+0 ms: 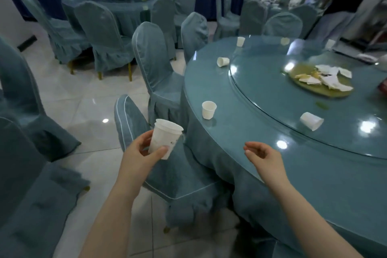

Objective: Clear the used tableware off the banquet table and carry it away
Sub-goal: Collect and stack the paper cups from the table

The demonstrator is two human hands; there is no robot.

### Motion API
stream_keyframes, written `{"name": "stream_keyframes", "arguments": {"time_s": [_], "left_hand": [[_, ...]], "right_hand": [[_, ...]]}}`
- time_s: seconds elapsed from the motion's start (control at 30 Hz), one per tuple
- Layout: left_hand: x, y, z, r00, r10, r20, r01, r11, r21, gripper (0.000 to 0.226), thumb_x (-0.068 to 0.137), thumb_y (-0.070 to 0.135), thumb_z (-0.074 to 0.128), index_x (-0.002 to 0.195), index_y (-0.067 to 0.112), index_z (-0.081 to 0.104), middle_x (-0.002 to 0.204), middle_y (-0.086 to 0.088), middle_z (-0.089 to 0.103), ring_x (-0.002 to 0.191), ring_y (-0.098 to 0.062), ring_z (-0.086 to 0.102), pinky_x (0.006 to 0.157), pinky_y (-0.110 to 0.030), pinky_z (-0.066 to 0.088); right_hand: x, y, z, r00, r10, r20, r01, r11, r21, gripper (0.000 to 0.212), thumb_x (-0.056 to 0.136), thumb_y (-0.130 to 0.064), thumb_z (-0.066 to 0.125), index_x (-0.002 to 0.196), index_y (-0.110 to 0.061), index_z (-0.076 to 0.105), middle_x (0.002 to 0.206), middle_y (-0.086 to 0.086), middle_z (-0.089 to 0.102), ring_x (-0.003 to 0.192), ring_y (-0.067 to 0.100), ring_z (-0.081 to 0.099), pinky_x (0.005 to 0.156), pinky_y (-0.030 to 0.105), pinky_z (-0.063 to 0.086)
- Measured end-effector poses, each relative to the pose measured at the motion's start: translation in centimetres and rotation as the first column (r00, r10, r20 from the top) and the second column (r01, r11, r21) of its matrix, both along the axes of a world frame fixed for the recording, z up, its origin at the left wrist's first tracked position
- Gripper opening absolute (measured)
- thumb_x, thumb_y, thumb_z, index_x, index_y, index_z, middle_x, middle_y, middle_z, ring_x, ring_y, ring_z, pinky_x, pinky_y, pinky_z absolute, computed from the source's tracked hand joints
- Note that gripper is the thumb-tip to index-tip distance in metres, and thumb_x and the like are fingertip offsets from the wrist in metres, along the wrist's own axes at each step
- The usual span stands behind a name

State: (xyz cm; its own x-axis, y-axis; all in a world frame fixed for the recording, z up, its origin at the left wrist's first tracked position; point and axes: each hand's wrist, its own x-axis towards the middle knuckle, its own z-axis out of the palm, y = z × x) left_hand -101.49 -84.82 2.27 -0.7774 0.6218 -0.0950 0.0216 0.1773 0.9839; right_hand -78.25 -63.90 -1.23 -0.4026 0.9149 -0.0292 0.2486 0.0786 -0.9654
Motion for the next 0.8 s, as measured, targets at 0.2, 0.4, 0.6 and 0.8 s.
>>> {"name": "stream_keyframes", "arguments": {"time_s": [0.2,0.4,0.6,0.8], "left_hand": [[-5.5,4.0,-1.2,0.999,0.000,0.039,0.000,1.000,-0.014,0.048,0.075,0.024,0.078,0.113,0.041,0.055,0.110,0.019,0.062,0.103,-0.005,0.059,0.074,-0.021,0.047],[-10.0,9.7,-2.8,0.996,0.076,0.045,-0.073,0.995,-0.068,0.052,0.076,0.017,0.078,0.119,0.037,0.055,0.110,0.019,0.061,0.099,-0.002,0.057,0.071,-0.018,0.045],[-11.8,15.0,-4.2,0.973,0.220,0.075,-0.208,0.969,-0.133,0.050,0.077,0.013,0.076,0.117,0.034,0.056,0.105,0.018,0.061,0.093,0.004,0.057,0.067,-0.014,0.042],[-13.4,17.7,-5.0,0.971,0.229,0.061,-0.214,0.957,-0.196,0.051,0.075,0.008,0.077,0.117,0.033,0.060,0.107,0.016,0.065,0.089,0.002,0.062,0.064,-0.011,0.045]], "right_hand": [[-6.4,4.9,-0.2,0.995,0.010,0.103,-0.015,0.999,0.048,0.029,0.081,-0.007,0.070,0.091,-0.033,0.063,0.096,-0.013,0.069,0.089,-0.001,0.064,0.080,0.018,0.049],[-15.4,13.5,-2.4,0.948,0.167,0.272,-0.192,0.979,0.065,0.033,0.079,-0.015,0.072,0.108,-0.027,0.060,0.106,-0.015,0.062,0.102,0.010,0.060,0.088,0.028,0.048],[-22.8,21.4,-6.0,0.724,0.307,0.618,-0.476,0.871,0.123,0.072,0.077,-0.023,0.074,0.141,-0.020,0.040,0.146,0.004,0.038,0.135,0.022,0.034,0.109,0.030,0.028],[-25.0,22.3,-8.2,0.658,0.422,0.624,-0.571,0.819,0.048,0.066,0.083,-0.025,0.067,0.142,-0.015,0.040,0.146,0.002,0.042,0.134,0.017,0.038,0.108,0.024,0.028]]}}
